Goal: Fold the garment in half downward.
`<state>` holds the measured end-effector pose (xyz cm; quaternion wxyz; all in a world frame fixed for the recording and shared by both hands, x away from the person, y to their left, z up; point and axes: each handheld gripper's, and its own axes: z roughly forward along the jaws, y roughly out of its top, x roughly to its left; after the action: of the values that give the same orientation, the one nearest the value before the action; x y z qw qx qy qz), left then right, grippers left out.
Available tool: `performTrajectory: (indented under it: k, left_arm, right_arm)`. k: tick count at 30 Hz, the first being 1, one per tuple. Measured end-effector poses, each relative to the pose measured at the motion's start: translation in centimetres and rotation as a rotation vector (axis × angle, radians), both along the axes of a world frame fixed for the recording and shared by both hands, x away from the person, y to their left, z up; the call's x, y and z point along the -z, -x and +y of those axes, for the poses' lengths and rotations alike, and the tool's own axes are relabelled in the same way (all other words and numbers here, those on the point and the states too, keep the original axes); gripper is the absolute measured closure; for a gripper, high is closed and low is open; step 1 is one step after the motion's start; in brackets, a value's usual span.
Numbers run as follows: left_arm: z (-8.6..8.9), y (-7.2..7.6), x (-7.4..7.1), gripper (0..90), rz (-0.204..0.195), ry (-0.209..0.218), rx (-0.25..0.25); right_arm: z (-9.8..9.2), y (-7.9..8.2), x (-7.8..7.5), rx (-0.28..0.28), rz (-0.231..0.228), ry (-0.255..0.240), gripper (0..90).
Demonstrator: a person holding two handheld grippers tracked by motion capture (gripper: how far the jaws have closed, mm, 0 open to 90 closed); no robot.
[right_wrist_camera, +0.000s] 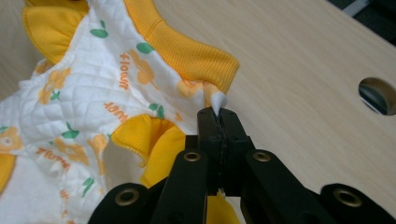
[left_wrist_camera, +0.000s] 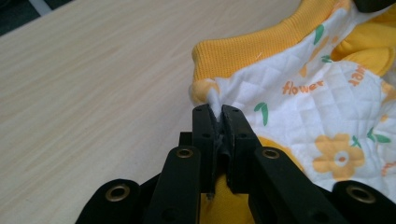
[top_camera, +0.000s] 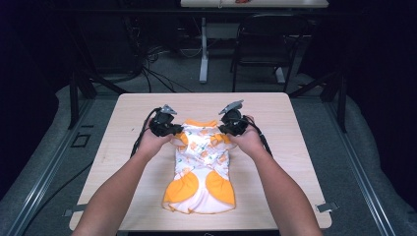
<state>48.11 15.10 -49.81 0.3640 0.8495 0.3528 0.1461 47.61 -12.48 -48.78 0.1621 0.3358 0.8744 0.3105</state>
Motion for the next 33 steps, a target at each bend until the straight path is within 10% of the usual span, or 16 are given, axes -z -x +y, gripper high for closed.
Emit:
performTrajectory:
  k: [13, 33]
  left_arm:
    - [1.1, 0.8, -3.0, 84.6, -0.087, -0.002, 0.011]
    - [1.3, 4.2, -0.6, 84.5, -0.080, -0.056, 0.114]
  right_arm:
    - [1.1, 0.7, -2.9, -0.039, -0.094, 0.011, 89.1]
    - [0.6, 3.9, -0.9, -0.132, -0.064, 0.016, 88.9]
